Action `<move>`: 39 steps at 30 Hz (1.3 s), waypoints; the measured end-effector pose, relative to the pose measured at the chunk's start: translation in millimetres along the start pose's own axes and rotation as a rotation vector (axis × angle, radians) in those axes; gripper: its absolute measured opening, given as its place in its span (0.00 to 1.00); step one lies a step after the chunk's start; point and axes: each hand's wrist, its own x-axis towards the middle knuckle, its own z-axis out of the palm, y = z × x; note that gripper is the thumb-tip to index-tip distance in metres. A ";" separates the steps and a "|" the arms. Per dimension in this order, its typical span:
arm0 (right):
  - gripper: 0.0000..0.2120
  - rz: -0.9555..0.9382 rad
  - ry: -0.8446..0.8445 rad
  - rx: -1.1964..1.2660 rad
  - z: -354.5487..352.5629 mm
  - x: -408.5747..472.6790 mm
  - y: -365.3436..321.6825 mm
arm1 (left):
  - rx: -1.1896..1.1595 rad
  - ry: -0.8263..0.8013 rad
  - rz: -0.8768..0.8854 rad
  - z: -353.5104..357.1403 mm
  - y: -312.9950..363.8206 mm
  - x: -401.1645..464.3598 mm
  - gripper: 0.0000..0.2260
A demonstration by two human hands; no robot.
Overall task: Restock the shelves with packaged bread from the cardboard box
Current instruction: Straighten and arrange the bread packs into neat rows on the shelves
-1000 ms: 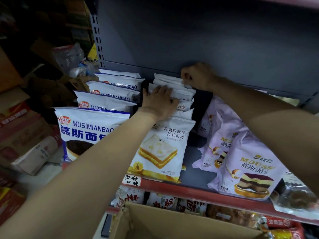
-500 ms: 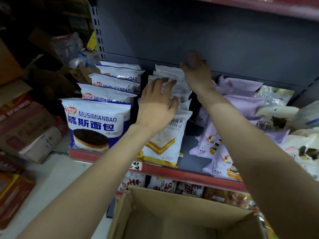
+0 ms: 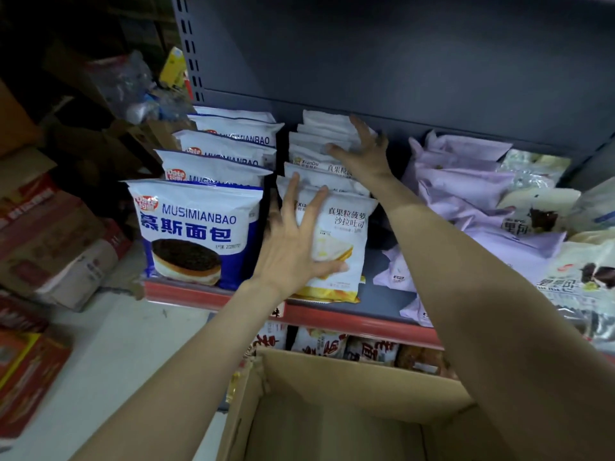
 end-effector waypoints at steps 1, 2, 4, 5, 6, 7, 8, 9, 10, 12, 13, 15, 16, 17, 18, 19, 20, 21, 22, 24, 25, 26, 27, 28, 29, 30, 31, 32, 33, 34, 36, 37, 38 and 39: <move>0.36 -0.035 0.006 0.021 -0.2 0.7 3.5 | -0.022 0.015 0.014 0.4 -0.9 1.0 0.51; 0.35 -0.080 0.012 0.026 -0.2 0.9 7.2 | -0.037 0.024 0.026 1.4 -2.3 1.5 0.51; 0.35 -0.153 0.019 0.003 1.3 2.0 12.1 | -0.053 0.033 0.036 3.3 -4.6 2.4 0.52; 0.35 -0.163 0.015 -0.015 1.7 2.5 11.9 | -0.056 0.037 0.035 4.1 -5.3 2.8 0.52; 0.35 -0.156 0.007 -0.031 2.3 2.6 10.8 | -0.058 0.041 0.032 4.2 -5.5 3.2 0.52; 0.35 -0.142 -0.003 -0.043 2.0 1.8 9.0 | -0.058 0.043 0.029 4.0 -5.4 3.3 0.52; 0.36 -0.130 -0.013 -0.057 0.6 0.3 7.4 | -0.055 0.044 0.028 3.5 -5.1 3.1 0.52; 0.36 -0.124 -0.016 -0.077 -1.9 -2.8 4.9 | -0.052 0.048 0.026 2.9 -4.7 2.7 0.52; 0.35 -0.130 -0.003 -0.087 -4.6 -7.7 2.3 | -0.051 0.055 0.021 2.5 -4.7 1.9 0.52; 0.31 -0.156 0.071 -0.020 -8.8 -25.7 -2.5 | -0.080 0.079 0.003 1.5 -3.3 -2.0 0.54; 0.29 -0.160 0.121 0.048 -9.5 -39.7 -3.1 | -0.115 0.093 -0.010 1.3 -1.5 -5.4 0.54; 0.29 -0.164 0.201 0.187 -6.4 -74.9 3.4 | -0.224 0.112 -0.063 1.3 1.5 -11.2 0.57; 0.31 -0.168 0.223 0.246 -2.4 -95.7 10.5 | -0.295 0.107 -0.113 0.8 3.0 -13.9 0.58; 0.34 -0.179 0.232 0.296 2.4 -116.2 17.5 | -0.364 0.090 -0.169 -0.6 4.3 -16.2 0.58; 0.37 -0.192 0.227 0.336 8.6 -132.1 26.1 | -0.425 0.063 -0.219 -1.8 4.6 -18.1 0.59; 0.40 -0.202 0.199 0.390 15.3 -142.9 32.6 | -0.479 0.034 -0.253 -2.6 4.0 -19.2 0.59; 0.43 -0.197 0.149 0.447 22.0 -147.6 38.0 | -0.532 0.008 -0.269 -2.8 2.8 -19.8 0.59; 0.46 -0.184 0.083 0.497 28.0 -148.5 42.3 | -0.576 -0.013 -0.271 -2.8 1.6 -20.2 0.58; 0.47 -0.192 0.025 0.500 32.3 -147.8 45.1 | -0.605 -0.026 -0.263 -3.0 0.8 -20.0 0.58; 0.48 -0.225 -0.034 0.416 36.3 -145.1 46.3 | -0.623 -0.031 -0.246 -3.0 0.6 -19.1 0.58; 0.48 -0.237 -0.048 0.385 36.1 -143.6 46.5 | -0.623 -0.029 -0.242 -3.0 0.6 -19.1 0.58; 0.48 -0.247 -0.056 0.365 35.0 -142.0 47.9 | -0.622 -0.027 -0.238 -2.5 0.3 -19.4 0.58; 0.48 -0.256 -0.062 0.348 33.0 -140.6 50.5 | -0.616 -0.025 -0.231 -2.0 -0.1 -20.0 0.58; 0.48 -0.263 -0.068 0.320 31.0 -140.2 52.6 | -0.603 -0.024 -0.222 -1.8 -0.9 -20.6 0.58; 0.48 -0.267 -0.080 0.296 29.6 -140.1 54.0 | -0.581 -0.024 -0.211 -2.3 -1.8 -21.1 0.58; 0.48 -0.265 -0.096 0.279 28.7 -139.6 54.7 | -0.552 -0.029 -0.203 -3.2 -2.8 -21.3 0.58; 0.48 -0.259 -0.110 0.270 28.3 -139.6 55.0 | -0.517 -0.038 -0.199 -4.4 -3.7 -21.9 0.58; 0.49 -0.252 -0.114 0.254 28.7 -140.6 54.3 | -0.483 -0.050 -0.195 -5.9 -4.3 -23.0 0.57; 0.49 -0.246 -0.111 0.233 28.8 -142.8 52.8 | -0.453 -0.061 -0.192 -7.7 -4.1 -25.0 0.56; 0.49 -0.236 -0.106 0.213 28.7 -145.7 50.8 | -0.432 -0.068 -0.194 -9.4 -2.6 -27.6 0.55; 0.49 -0.188 -0.103 0.207 27.1 -154.2 44.0 | -0.392 -0.054 -0.211 -10.8 4.3 -34.7 0.53; 0.48 -0.170 -0.102 0.205 25.3 -160.8 40.3 | -0.363 -0.040 -0.217 -11.1 10.2 -39.6 0.51; 0.46 -0.167 -0.090 0.189 22.5 -168.7 37.2 | -0.328 -0.038 -0.228 -12.1 17.7 -45.1 0.49; 0.43 -0.174 -0.072 0.154 17.5 -178.5 33.8 | -0.285 -0.054 -0.246 -14.5 26.5 -51.7 0.47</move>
